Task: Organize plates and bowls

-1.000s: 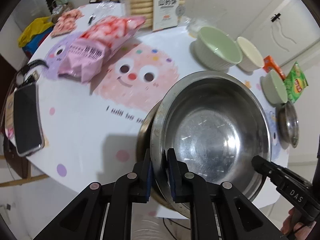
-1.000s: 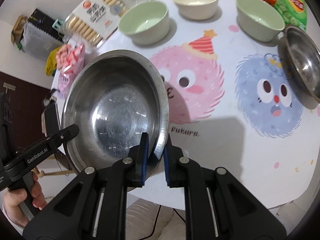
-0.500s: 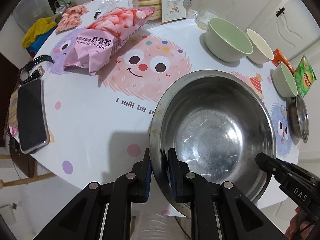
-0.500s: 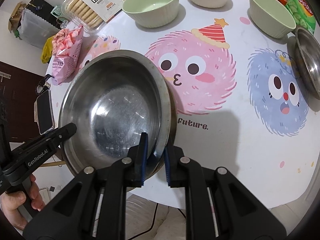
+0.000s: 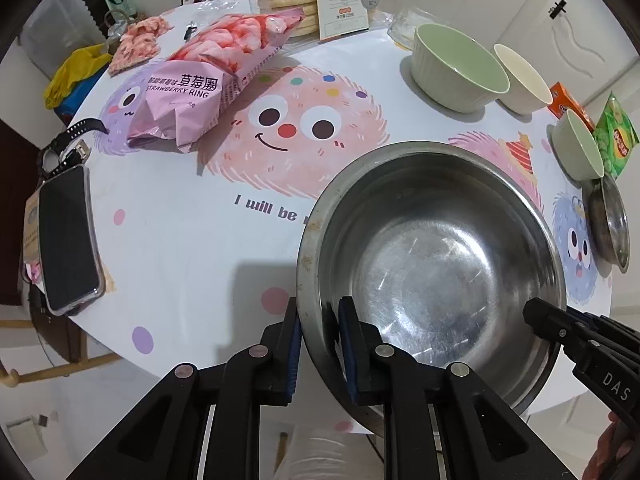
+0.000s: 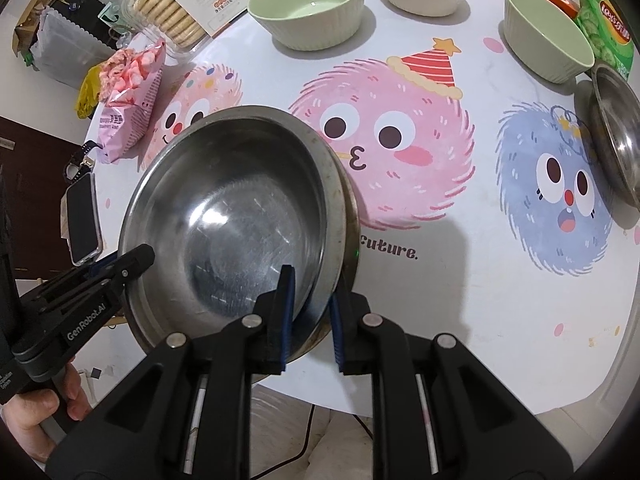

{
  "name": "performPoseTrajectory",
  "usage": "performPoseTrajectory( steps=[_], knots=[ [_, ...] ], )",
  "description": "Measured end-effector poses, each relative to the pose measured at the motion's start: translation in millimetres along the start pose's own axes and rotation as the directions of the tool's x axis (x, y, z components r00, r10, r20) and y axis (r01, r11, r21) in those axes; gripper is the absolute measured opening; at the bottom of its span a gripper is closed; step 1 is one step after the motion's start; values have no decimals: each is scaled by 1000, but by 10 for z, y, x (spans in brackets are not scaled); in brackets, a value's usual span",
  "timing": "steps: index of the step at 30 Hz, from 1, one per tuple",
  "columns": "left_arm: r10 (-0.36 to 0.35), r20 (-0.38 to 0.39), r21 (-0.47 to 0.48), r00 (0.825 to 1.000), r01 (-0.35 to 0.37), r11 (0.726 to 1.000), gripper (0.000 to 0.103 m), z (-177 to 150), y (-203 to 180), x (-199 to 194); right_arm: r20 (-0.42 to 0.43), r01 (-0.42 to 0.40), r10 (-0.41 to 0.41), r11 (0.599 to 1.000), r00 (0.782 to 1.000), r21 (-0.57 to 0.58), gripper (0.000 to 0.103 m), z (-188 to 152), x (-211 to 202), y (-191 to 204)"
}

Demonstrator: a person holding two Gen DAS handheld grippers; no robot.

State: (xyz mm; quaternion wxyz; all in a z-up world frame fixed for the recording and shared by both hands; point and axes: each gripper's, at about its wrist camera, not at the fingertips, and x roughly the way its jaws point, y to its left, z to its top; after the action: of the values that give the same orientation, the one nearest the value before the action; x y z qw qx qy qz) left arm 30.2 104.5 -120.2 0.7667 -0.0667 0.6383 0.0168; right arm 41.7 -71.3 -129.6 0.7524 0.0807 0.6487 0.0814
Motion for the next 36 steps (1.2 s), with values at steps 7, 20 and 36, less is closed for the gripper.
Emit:
performPoseTrajectory(
  steps=[7, 20, 36],
  knots=[
    [0, -5, -4, 1000, 0, 1000, 19, -18, 15, 37, -15, 18, -18, 1000, 1000, -11, 22, 0, 18, 51],
    [4, -2, 2, 1000, -4, 1000, 29, -41, 20, 41, -25, 31, -32, 999, 999, -21, 36, -39, -6, 97],
    [-23, 26, -23, 999, 24, 999, 70, -41, 100, -18, 26, 115, -113, 991, 993, -68, 57, -31, -134, 217]
  ],
)
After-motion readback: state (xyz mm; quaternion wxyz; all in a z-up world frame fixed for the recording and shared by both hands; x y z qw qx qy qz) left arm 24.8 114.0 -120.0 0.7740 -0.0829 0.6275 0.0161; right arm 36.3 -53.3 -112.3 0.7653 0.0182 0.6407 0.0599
